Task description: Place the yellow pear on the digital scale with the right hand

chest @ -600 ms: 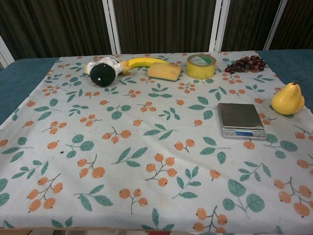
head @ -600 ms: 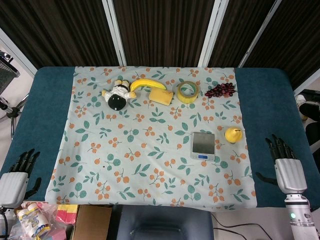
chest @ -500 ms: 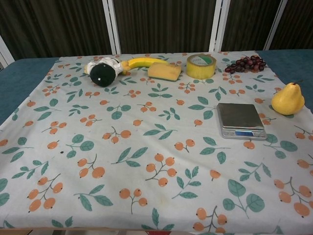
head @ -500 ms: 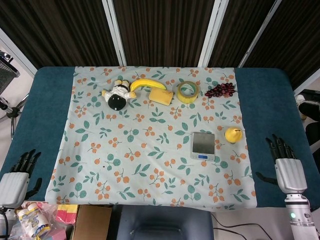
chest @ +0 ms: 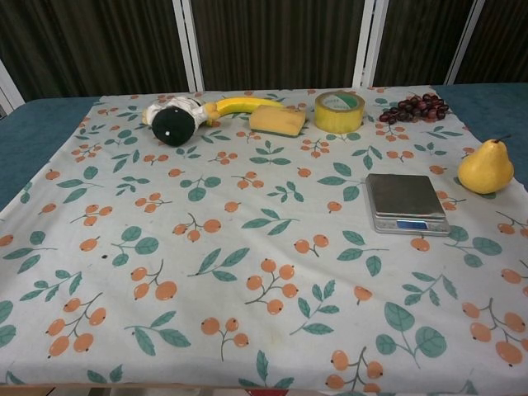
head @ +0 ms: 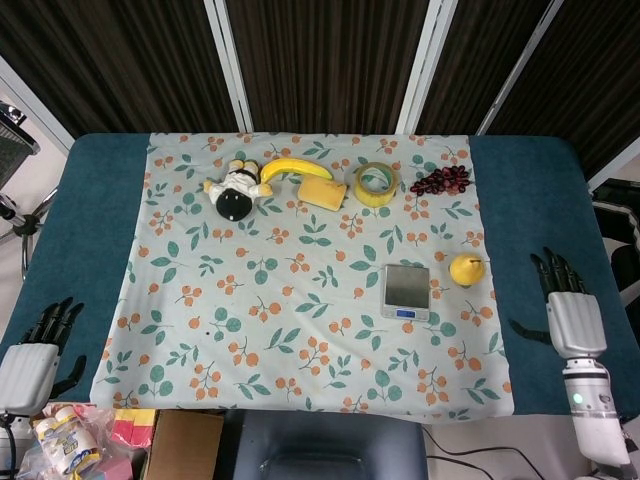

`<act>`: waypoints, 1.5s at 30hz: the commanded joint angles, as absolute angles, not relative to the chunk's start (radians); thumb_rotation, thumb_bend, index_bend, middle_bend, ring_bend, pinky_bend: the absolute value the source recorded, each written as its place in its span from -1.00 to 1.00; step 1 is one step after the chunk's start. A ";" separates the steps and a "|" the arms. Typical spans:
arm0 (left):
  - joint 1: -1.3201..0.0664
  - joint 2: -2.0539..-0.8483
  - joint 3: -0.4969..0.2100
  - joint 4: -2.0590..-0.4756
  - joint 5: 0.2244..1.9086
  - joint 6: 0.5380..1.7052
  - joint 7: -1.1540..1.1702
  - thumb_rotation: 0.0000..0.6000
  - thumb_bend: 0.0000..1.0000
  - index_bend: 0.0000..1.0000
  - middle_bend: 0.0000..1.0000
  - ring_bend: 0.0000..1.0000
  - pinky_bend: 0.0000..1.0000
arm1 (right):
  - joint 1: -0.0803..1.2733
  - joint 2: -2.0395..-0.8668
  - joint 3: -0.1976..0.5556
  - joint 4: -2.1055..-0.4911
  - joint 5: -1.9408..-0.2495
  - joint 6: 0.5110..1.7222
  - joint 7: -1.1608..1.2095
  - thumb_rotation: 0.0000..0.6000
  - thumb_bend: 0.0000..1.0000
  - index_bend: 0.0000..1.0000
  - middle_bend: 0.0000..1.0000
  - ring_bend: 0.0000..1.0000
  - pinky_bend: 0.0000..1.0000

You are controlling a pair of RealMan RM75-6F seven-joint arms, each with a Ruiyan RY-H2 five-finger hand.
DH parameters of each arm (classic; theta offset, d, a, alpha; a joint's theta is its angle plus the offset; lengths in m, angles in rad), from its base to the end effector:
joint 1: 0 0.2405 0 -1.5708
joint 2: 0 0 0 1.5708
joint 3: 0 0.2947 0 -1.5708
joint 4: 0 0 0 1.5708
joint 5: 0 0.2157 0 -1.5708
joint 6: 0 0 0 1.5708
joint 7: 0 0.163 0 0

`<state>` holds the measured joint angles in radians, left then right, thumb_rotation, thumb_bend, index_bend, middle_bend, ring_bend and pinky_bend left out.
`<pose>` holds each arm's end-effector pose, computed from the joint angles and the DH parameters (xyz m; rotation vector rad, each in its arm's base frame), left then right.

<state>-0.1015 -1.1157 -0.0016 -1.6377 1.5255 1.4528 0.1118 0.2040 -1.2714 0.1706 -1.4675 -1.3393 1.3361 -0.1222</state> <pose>-0.3420 0.1977 0.1556 -1.4934 -0.8690 -0.8147 -0.3579 -0.2724 0.1368 1.3455 -0.8675 0.8280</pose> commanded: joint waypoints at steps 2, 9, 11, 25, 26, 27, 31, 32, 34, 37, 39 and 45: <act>-0.087 -1.110 0.000 -1.639 1.541 1.486 0.092 1.00 -0.17 -0.89 -0.97 -0.96 -0.40 | 0.285 -1.309 0.193 -1.357 -1.323 1.222 -0.072 1.00 -0.60 -0.85 -0.69 -0.77 -0.44; -0.084 -1.107 -0.002 -1.633 1.544 1.491 0.072 1.00 -0.18 -0.87 -0.96 -0.96 -0.40 | 0.382 -1.399 0.216 -1.173 -1.307 1.104 0.017 1.00 -0.60 -0.59 -0.55 -0.65 -0.38; -0.086 -1.105 -0.004 -1.632 1.539 1.487 0.066 1.00 -0.18 -0.86 -0.96 -0.96 -0.40 | 0.404 -1.426 0.219 -1.132 -1.303 1.080 0.030 1.00 -0.60 -0.53 -0.52 -0.61 -0.35; -0.082 -1.099 0.000 -1.631 1.543 1.487 0.052 1.00 -0.17 -0.81 -0.94 -0.95 -0.40 | 0.524 -1.609 0.224 -0.856 -1.252 0.908 0.089 1.00 -0.60 -0.24 -0.35 -0.37 -0.17; -0.079 -1.098 0.002 -1.631 1.544 1.489 0.051 1.00 -0.17 -0.81 -0.94 -0.95 -0.40 | 0.529 -1.618 0.222 -0.842 -1.253 0.904 0.092 1.00 -0.61 -0.23 -0.34 -0.35 -0.15; -0.076 -1.097 0.005 -1.632 1.549 1.495 0.050 1.00 -0.17 -0.80 -0.94 -0.95 -0.40 | 0.534 -1.631 0.221 -0.823 -1.255 0.901 0.095 1.00 -0.61 -0.20 -0.32 -0.33 -0.13; -0.075 -1.097 0.008 -1.631 1.556 1.495 0.049 1.00 -0.18 -0.78 -0.93 -0.95 -0.40 | 0.548 -1.673 0.218 -0.761 -1.265 0.908 0.117 1.00 -0.60 -0.07 -0.22 -0.22 -0.02; -0.075 -1.097 0.009 -1.631 1.558 1.495 0.049 1.00 -0.18 -0.78 -0.93 -0.95 -0.40 | 0.551 -1.683 0.217 -0.746 -1.269 0.913 0.125 1.00 -0.60 -0.04 -0.19 -0.19 0.01; -0.075 -1.096 0.011 -1.632 1.562 1.495 0.050 1.00 -0.18 -0.78 -0.93 -0.95 -0.40 | 0.555 -1.704 0.216 -0.712 -1.279 0.929 0.146 1.00 -0.60 0.06 -0.11 -0.10 0.09; -0.073 -1.095 0.012 -1.632 1.565 1.498 0.048 1.00 -0.18 -0.77 -0.93 -0.95 -0.40 | 0.558 -1.732 0.215 -0.667 -1.291 0.953 0.173 1.00 -0.59 0.20 0.00 0.02 0.21; -0.070 -1.094 0.014 -1.632 1.567 1.500 0.046 1.00 -0.18 -0.77 -0.93 -0.95 -0.40 | 0.558 -1.745 0.215 -0.643 -1.294 0.964 0.183 1.00 -0.58 0.30 0.07 0.10 0.28; -0.071 -1.094 0.014 -1.633 1.567 1.499 0.046 1.00 -0.18 -0.76 -0.93 -0.95 -0.40 | 0.554 -1.750 0.213 -0.643 -1.311 1.004 0.213 1.00 -0.57 0.40 0.14 0.17 0.35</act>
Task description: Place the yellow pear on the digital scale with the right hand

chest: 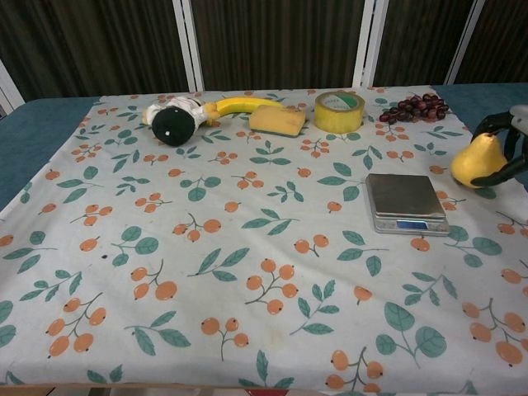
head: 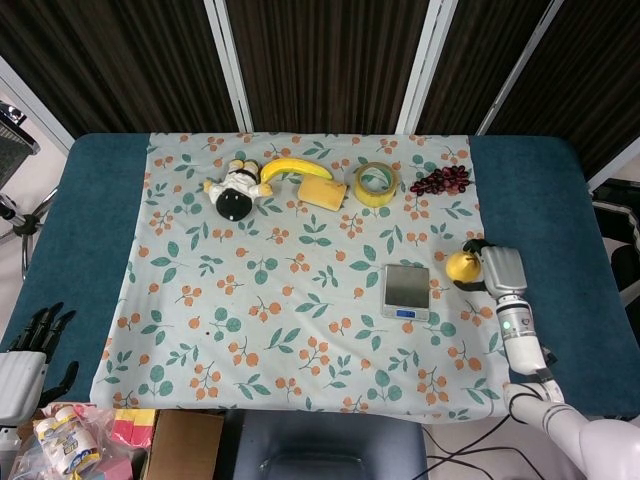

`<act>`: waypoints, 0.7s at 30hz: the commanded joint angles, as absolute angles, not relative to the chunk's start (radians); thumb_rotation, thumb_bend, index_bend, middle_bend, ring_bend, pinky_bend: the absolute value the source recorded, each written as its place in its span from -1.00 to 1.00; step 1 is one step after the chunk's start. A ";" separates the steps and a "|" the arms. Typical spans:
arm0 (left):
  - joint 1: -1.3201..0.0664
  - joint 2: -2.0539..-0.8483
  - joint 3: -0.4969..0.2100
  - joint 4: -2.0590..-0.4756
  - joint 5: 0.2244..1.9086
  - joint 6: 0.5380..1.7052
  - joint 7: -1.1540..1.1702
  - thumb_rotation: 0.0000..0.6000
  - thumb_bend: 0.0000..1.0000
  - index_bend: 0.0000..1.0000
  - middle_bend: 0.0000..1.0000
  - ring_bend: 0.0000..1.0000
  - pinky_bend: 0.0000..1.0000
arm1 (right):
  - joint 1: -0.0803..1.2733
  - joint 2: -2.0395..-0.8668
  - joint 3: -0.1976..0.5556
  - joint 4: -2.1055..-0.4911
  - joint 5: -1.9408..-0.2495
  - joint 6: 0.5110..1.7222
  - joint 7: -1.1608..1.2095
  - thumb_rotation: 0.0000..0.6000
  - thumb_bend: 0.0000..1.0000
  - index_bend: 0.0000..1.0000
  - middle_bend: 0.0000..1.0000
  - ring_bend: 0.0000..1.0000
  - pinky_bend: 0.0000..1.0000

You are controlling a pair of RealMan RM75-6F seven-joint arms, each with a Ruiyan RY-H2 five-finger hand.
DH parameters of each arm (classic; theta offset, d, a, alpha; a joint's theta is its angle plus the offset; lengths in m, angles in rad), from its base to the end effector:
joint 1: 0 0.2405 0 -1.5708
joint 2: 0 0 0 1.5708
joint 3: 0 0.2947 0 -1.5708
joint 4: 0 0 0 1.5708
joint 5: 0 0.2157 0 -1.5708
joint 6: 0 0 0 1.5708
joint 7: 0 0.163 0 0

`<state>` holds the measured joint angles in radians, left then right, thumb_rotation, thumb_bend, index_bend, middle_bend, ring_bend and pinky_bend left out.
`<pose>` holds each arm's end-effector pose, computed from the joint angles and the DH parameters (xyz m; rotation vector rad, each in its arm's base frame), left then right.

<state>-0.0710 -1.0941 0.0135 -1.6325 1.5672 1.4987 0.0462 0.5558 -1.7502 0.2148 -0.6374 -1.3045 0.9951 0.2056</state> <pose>-0.3429 0.1843 0.1659 -1.4776 -0.8816 -0.8604 -0.3653 -0.4168 0.0217 1.4161 -0.9612 0.8316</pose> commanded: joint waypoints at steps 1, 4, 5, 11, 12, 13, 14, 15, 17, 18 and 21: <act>-0.070 -1.094 0.014 -1.633 1.568 1.499 0.047 1.00 -0.18 -0.76 -0.93 -0.95 -0.40 | 0.553 -1.749 0.212 -0.645 -1.313 1.008 0.215 1.00 -0.57 0.40 0.14 0.17 0.35; -0.075 -1.096 0.012 -1.632 1.566 1.493 0.050 1.00 -0.18 -0.76 -0.93 -0.95 -0.40 | 0.548 -1.736 0.203 -0.686 -1.340 1.052 0.234 1.00 -0.57 0.40 0.14 0.17 0.35; -0.076 -1.097 0.012 -1.632 1.566 1.491 0.051 1.00 -0.18 -0.76 -0.93 -0.95 -0.40 | 0.544 -1.724 0.195 -0.716 -1.355 1.073 0.240 1.00 -0.57 0.40 0.14 0.17 0.35; -0.065 -1.094 0.023 -1.637 1.580 1.503 0.057 1.00 -0.18 -0.75 -0.93 -0.95 -0.40 | 0.537 -1.655 0.147 -0.922 -1.444 1.157 0.198 1.00 -0.57 0.39 0.14 0.17 0.35; -0.066 -1.094 0.022 -1.636 1.581 1.502 0.057 1.00 -0.18 -0.75 -0.93 -0.95 -0.40 | 0.538 -1.648 0.145 -0.946 -1.447 1.159 0.186 1.00 -0.57 0.39 0.14 0.17 0.35; -0.068 -1.094 0.021 -1.636 1.580 1.501 0.057 1.00 -0.18 -0.75 -0.93 -0.95 -0.40 | 0.538 -1.645 0.145 -0.960 -1.448 1.160 0.177 1.00 -0.57 0.39 0.14 0.17 0.35; -0.068 -1.094 0.020 -1.636 1.580 1.500 0.056 1.00 -0.18 -0.75 -0.93 -0.95 -0.40 | 0.540 -1.643 0.144 -0.971 -1.449 1.160 0.169 1.00 -0.57 0.38 0.14 0.17 0.35; -0.068 -1.094 0.020 -1.636 1.580 1.500 0.056 1.00 -0.18 -0.75 -0.93 -0.95 -0.40 | 0.541 -1.642 0.144 -0.980 -1.448 1.158 0.161 1.00 -0.57 0.38 0.14 0.17 0.35; -0.070 -1.093 0.018 -1.637 1.579 1.498 0.055 1.00 -0.18 -0.75 -0.93 -0.95 -0.40 | 0.544 -1.642 0.143 -0.991 -1.444 1.150 0.145 1.00 -0.57 0.38 0.14 0.17 0.35; -0.071 -1.093 0.017 -1.636 1.577 1.497 0.053 1.00 -0.18 -0.75 -0.93 -0.95 -0.40 | 0.545 -1.644 0.143 -0.994 -1.441 1.144 0.138 1.00 -0.57 0.38 0.14 0.17 0.35; -0.068 -1.094 0.017 -1.635 1.578 1.501 0.049 1.00 -0.18 -0.75 -0.93 -0.95 -0.40 | 0.548 -1.648 0.141 -0.996 -1.434 1.130 0.123 1.00 -0.57 0.36 0.14 0.17 0.35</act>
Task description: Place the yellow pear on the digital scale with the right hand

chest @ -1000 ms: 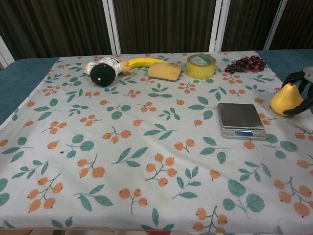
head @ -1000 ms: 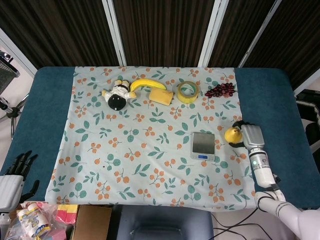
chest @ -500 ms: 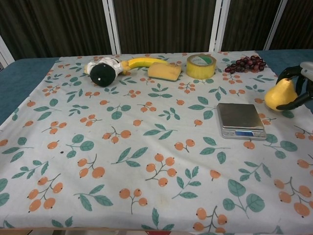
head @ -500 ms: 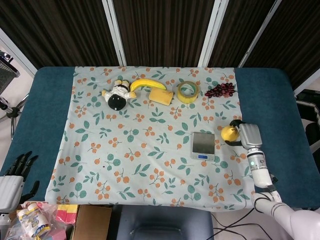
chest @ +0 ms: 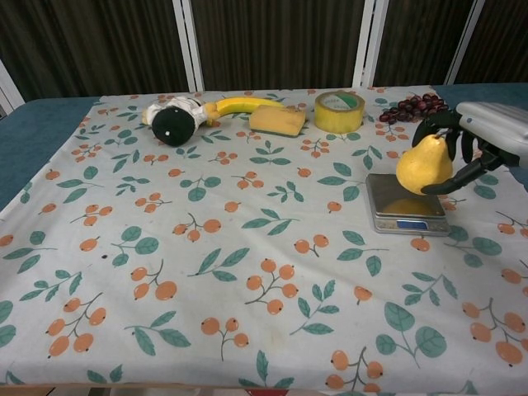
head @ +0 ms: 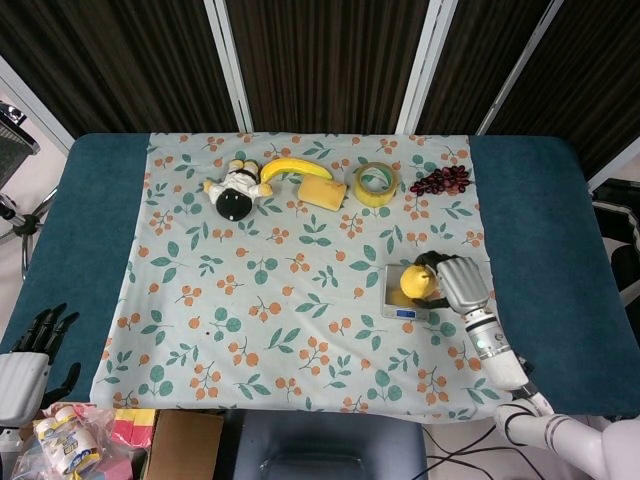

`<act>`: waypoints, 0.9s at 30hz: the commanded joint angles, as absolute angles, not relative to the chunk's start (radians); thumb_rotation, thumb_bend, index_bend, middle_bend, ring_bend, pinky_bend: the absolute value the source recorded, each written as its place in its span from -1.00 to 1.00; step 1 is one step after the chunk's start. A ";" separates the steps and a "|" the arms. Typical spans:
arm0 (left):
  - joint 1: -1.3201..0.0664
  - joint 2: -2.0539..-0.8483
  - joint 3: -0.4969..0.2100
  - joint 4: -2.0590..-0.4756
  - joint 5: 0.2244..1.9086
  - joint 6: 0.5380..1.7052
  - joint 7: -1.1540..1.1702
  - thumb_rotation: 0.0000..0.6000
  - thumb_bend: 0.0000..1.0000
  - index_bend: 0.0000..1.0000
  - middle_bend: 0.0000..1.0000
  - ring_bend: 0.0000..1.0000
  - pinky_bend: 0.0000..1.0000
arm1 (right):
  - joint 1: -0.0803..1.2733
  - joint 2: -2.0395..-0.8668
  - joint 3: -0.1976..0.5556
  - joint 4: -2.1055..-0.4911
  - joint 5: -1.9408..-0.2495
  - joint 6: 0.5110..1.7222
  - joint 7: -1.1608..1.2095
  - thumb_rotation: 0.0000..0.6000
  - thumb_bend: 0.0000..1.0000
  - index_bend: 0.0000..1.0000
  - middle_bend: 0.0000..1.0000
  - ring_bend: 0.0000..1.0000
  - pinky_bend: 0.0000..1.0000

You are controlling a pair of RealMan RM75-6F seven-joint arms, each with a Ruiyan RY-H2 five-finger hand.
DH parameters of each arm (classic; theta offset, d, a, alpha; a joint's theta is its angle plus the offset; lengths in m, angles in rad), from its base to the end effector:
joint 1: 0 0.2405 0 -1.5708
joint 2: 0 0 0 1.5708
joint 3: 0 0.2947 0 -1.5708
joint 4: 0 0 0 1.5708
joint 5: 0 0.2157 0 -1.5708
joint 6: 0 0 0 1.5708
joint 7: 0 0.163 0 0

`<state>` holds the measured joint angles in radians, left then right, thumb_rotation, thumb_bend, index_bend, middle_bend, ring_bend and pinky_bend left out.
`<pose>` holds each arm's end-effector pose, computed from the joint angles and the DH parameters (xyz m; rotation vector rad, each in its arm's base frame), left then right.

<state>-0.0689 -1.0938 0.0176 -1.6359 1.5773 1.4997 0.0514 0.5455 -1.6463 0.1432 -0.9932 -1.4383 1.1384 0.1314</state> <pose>-0.3414 0.1825 0.1646 -1.4875 -0.8794 -0.8607 -0.2920 -0.3850 0.0019 1.6397 -0.9025 1.0314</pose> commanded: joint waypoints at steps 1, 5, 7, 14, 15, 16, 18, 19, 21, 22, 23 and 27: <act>-0.068 -1.093 0.017 -1.635 1.578 1.501 0.048 1.00 -0.18 -0.75 -0.93 -0.95 -0.40 | 0.548 -1.649 0.141 -0.996 -1.432 1.126 0.121 1.00 -0.57 0.35 0.14 0.16 0.35; -0.068 -1.093 0.017 -1.634 1.579 1.501 0.047 1.00 -0.18 -0.75 -0.93 -0.95 -0.40 | 0.552 -1.649 0.136 -0.998 -1.424 1.104 0.116 1.00 -0.57 0.21 0.13 0.05 0.30; -0.066 -1.094 0.020 -1.634 1.581 1.502 0.048 1.00 -0.18 -0.75 -0.93 -0.95 -0.40 | 0.554 -1.646 0.130 -1.001 -1.429 1.097 0.129 1.00 -0.57 0.05 0.04 -0.08 0.19; -0.065 -1.091 0.019 -1.635 1.582 1.505 0.045 1.00 -0.18 -0.75 -0.93 -0.95 -0.40 | 0.551 -1.639 0.116 -0.998 -1.446 1.101 0.161 1.00 -0.57 -0.36 -0.34 -0.49 -0.22; -0.065 -1.091 0.019 -1.635 1.583 1.504 0.045 1.00 -0.18 -0.75 -0.93 -0.95 -0.40 | 0.551 -1.636 0.115 -1.001 -1.446 1.102 0.160 1.00 -0.57 -0.42 -0.38 -0.54 -0.24; -0.066 -1.091 0.020 -1.635 1.584 1.503 0.046 1.00 -0.19 -0.75 -0.93 -0.95 -0.40 | 0.549 -1.633 0.114 -1.004 -1.446 1.103 0.159 1.00 -0.57 -0.47 -0.42 -0.58 -0.24; -0.066 -1.092 0.021 -1.635 1.584 1.501 0.048 1.00 -0.19 -0.75 -0.93 -0.95 -0.40 | 0.547 -1.626 0.113 -1.013 -1.446 1.104 0.157 1.00 -0.57 -0.58 -0.51 -0.67 -0.26; -0.065 -1.092 0.022 -1.635 1.586 1.502 0.048 1.00 -0.19 -0.75 -0.93 -0.95 -0.40 | 0.545 -1.623 0.112 -1.017 -1.447 1.106 0.157 1.00 -0.57 -0.63 -0.56 -0.72 -0.28; -0.065 -1.092 0.021 -1.636 1.585 1.503 0.049 1.00 -0.18 -0.75 -0.93 -0.95 -0.40 | 0.541 -1.611 0.110 -1.032 -1.450 1.114 0.162 1.00 -0.57 -0.73 -0.65 -0.80 -0.32; -0.065 -1.092 0.021 -1.636 1.585 1.503 0.049 1.00 -0.18 -0.75 -0.93 -0.95 -0.40 | 0.537 -1.604 0.109 -1.042 -1.452 1.120 0.165 1.00 -0.57 -0.79 -0.71 -0.84 -0.35; -0.064 -1.092 0.021 -1.636 1.585 1.504 0.049 1.00 -0.18 -0.75 -0.93 -0.95 -0.40 | 0.533 -1.595 0.108 -1.055 -1.456 1.129 0.170 1.00 -0.57 -0.82 -0.73 -0.87 -0.36; -0.062 -1.094 0.021 -1.635 1.586 1.507 0.053 1.00 -0.19 -0.75 -0.93 -0.95 -0.40 | 0.488 -1.508 0.095 -1.172 -1.477 1.199 0.169 1.00 -0.57 -0.91 -0.83 -0.95 -0.45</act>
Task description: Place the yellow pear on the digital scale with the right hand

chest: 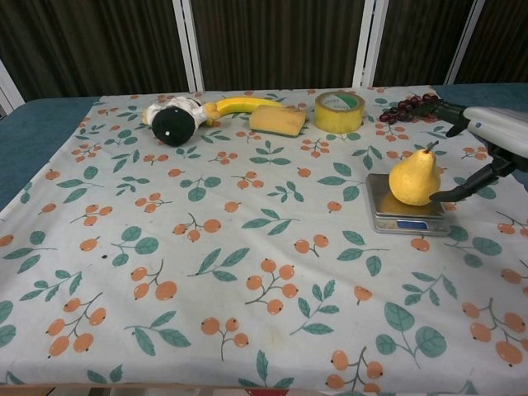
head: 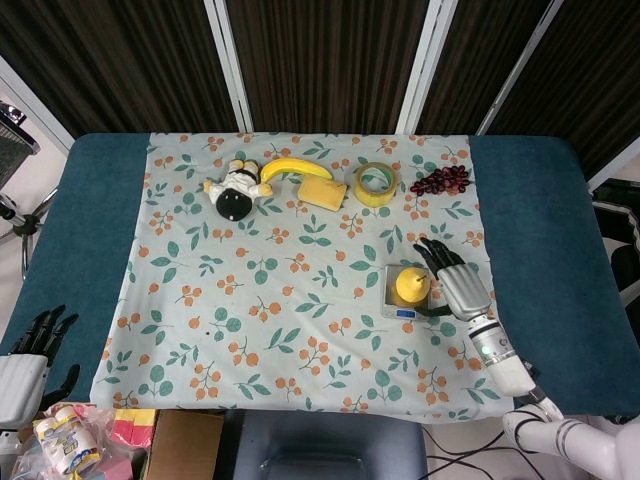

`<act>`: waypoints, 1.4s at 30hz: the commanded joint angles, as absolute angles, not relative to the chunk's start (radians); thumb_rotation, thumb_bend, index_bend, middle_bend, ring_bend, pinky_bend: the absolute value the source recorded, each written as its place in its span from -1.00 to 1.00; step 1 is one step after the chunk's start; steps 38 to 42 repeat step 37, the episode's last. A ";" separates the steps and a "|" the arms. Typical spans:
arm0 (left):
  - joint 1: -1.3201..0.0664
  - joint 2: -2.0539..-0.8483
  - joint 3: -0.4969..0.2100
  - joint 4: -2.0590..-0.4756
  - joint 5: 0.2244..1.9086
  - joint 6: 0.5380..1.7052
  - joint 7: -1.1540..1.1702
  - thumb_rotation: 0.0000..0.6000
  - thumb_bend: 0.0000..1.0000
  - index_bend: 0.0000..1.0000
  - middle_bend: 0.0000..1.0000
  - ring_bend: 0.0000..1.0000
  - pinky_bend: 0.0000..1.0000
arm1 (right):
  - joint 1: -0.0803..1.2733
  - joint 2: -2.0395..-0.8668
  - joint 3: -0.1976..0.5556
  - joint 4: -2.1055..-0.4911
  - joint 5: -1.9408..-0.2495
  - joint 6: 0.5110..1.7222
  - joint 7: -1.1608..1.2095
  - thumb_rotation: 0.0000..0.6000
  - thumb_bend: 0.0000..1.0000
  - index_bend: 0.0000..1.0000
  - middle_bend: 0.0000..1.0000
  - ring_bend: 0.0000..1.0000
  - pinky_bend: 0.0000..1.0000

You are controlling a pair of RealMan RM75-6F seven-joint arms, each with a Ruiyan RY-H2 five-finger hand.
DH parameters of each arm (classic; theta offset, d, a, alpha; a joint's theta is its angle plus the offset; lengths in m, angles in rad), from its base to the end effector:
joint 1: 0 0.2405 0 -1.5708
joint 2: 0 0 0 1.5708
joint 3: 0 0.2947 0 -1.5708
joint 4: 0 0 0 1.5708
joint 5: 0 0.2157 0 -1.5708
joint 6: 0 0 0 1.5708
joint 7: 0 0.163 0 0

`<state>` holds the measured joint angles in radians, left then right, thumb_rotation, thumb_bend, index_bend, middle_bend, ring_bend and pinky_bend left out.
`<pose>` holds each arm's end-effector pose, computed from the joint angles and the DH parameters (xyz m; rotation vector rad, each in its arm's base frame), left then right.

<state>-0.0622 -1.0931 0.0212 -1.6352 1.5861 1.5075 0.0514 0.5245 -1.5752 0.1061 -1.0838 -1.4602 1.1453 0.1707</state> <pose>-0.3413 0.1794 0.1650 -1.4890 -0.8764 -0.8621 -0.2950 -0.3699 0.0131 1.6747 -0.9514 1.0469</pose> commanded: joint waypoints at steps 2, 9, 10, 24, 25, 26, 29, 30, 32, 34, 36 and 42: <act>-0.063 -1.095 0.021 -1.635 1.586 1.506 0.056 1.00 -0.18 -0.75 -0.93 -0.95 -0.40 | 0.454 -1.448 0.081 -1.260 -1.492 1.248 0.156 1.00 -0.57 -0.93 -0.84 -0.96 -0.47; -0.071 -1.100 0.016 -1.635 1.574 1.488 0.070 1.00 -0.18 -0.75 -0.93 -0.94 -0.38 | 0.253 -1.257 0.013 -1.530 -1.530 1.513 -0.035 1.00 -0.57 -0.96 -0.84 -0.96 -0.47; -0.072 -1.101 0.015 -1.636 1.571 1.485 0.072 1.00 -0.18 -0.75 -0.93 -0.94 -0.38 | 0.230 -1.244 0.009 -1.551 -1.515 1.531 -0.061 1.00 -0.57 -0.95 -0.84 -0.96 -0.47; -0.080 -1.111 -0.003 -1.647 1.532 1.470 0.123 1.00 -0.19 -0.75 -0.92 -0.92 -0.38 | 0.162 -1.194 0.035 -1.591 -1.382 1.474 -0.087 1.00 -0.57 -0.94 -0.84 -0.96 -0.47; -0.081 -1.111 -0.004 -1.649 1.530 1.468 0.126 1.00 -0.19 -0.75 -0.92 -0.92 -0.38 | 0.161 -1.193 0.035 -1.591 -1.384 1.472 -0.090 1.00 -0.57 -0.94 -0.84 -0.96 -0.47; -0.082 -1.110 -0.004 -1.651 1.528 1.466 0.128 1.00 -0.19 -0.75 -0.92 -0.92 -0.38 | 0.160 -1.193 0.036 -1.591 -1.386 1.472 -0.091 1.00 -0.57 -0.94 -0.84 -0.96 -0.47; -0.085 -1.112 -0.005 -1.650 1.528 1.464 0.129 1.00 -0.19 -0.75 -0.92 -0.92 -0.38 | 0.152 -1.200 0.046 -1.588 -1.394 1.488 -0.087 1.00 -0.57 -0.94 -0.84 -0.96 -0.47; -0.084 -1.112 -0.005 -1.650 1.530 1.465 0.129 1.00 -0.19 -0.75 -0.92 -0.92 -0.38 | 0.149 -1.202 0.048 -1.586 -1.398 1.494 -0.086 1.00 -0.57 -0.94 -0.84 -0.96 -0.47; -0.087 -1.113 -0.007 -1.648 1.529 1.464 0.128 1.00 -0.19 -0.75 -0.91 -0.92 -0.38 | 0.144 -1.206 0.051 -1.582 -1.406 1.503 -0.081 1.00 -0.57 -0.94 -0.84 -0.96 -0.47; -0.088 -1.113 -0.008 -1.647 1.527 1.461 0.129 1.00 -0.19 -0.75 -0.91 -0.92 -0.38 | 0.139 -1.210 0.055 -1.578 -1.410 1.510 -0.081 1.00 -0.57 -0.94 -0.84 -0.96 -0.47; -0.088 -1.114 -0.008 -1.648 1.526 1.460 0.131 1.00 -0.19 -0.75 -0.91 -0.92 -0.38 | 0.135 -1.213 0.058 -1.576 -1.412 1.512 -0.084 1.00 -0.57 -0.94 -0.84 -0.96 -0.47; -0.087 -1.113 -0.006 -1.649 1.527 1.462 0.132 1.00 -0.19 -0.75 -0.91 -0.92 -0.38 | 0.134 -1.214 0.059 -1.575 -1.413 1.512 -0.085 1.00 -0.57 -0.94 -0.84 -0.96 -0.47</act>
